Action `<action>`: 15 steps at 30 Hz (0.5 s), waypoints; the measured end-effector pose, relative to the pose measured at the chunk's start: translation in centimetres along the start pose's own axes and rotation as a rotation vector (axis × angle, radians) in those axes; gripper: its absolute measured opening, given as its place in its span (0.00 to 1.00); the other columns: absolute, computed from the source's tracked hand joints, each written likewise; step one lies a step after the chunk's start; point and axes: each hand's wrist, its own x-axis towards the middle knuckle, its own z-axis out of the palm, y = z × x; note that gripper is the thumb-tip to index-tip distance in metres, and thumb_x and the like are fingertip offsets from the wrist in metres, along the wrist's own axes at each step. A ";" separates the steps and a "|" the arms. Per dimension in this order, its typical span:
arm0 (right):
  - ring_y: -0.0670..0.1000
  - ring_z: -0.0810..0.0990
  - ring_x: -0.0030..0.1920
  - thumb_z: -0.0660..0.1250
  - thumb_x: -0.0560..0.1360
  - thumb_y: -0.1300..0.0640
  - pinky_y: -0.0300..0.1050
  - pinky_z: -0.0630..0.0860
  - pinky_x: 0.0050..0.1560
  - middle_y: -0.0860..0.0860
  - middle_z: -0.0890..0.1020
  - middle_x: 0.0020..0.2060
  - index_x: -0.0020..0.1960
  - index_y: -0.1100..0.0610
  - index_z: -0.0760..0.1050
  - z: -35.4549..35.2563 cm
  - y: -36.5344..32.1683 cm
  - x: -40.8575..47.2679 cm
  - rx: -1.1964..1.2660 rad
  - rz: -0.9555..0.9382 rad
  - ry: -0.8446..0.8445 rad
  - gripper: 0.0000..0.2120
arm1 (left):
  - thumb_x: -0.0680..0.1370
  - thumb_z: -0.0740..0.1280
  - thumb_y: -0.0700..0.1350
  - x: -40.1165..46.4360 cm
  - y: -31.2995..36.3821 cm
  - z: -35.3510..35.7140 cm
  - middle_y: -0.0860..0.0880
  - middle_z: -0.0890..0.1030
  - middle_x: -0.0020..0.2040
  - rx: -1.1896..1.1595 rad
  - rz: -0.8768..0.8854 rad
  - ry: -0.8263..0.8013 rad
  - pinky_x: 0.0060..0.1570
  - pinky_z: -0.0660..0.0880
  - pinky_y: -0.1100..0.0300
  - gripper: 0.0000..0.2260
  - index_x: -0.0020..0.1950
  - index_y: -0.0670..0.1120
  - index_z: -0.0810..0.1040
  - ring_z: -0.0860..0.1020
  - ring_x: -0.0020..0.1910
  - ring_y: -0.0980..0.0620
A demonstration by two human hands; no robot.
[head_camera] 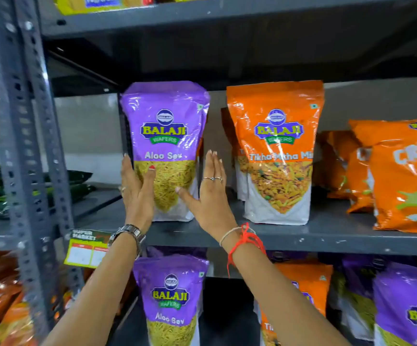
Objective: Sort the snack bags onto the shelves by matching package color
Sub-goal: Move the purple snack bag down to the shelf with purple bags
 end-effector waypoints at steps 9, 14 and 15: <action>0.58 0.72 0.69 0.74 0.57 0.39 0.58 0.70 0.69 0.58 0.71 0.69 0.74 0.58 0.55 5.2 0.4 1.3 0.292 0.234 0.046 0.53 | 0.73 0.64 0.47 2.3 -3.0 -1.8 0.46 0.80 0.56 -0.483 -0.344 -0.246 0.48 0.77 0.59 0.20 0.64 0.45 0.70 0.80 0.48 0.53; 0.56 0.75 0.66 0.78 0.58 0.44 0.52 0.73 0.67 0.57 0.74 0.66 0.74 0.57 0.55 4.1 0.2 1.3 0.284 0.245 -0.016 0.52 | 0.73 0.67 0.42 1.7 -2.3 -1.6 0.44 0.79 0.55 -0.408 -0.341 -0.247 0.50 0.76 0.55 0.19 0.63 0.43 0.69 0.79 0.49 0.49; 0.55 0.76 0.65 0.79 0.59 0.47 0.49 0.73 0.65 0.56 0.75 0.66 0.73 0.57 0.56 3.7 0.4 1.2 0.296 0.247 -0.027 0.50 | 0.72 0.68 0.42 1.6 -2.2 -1.7 0.43 0.78 0.57 -0.404 -0.345 -0.246 0.53 0.75 0.53 0.21 0.63 0.42 0.69 0.79 0.50 0.49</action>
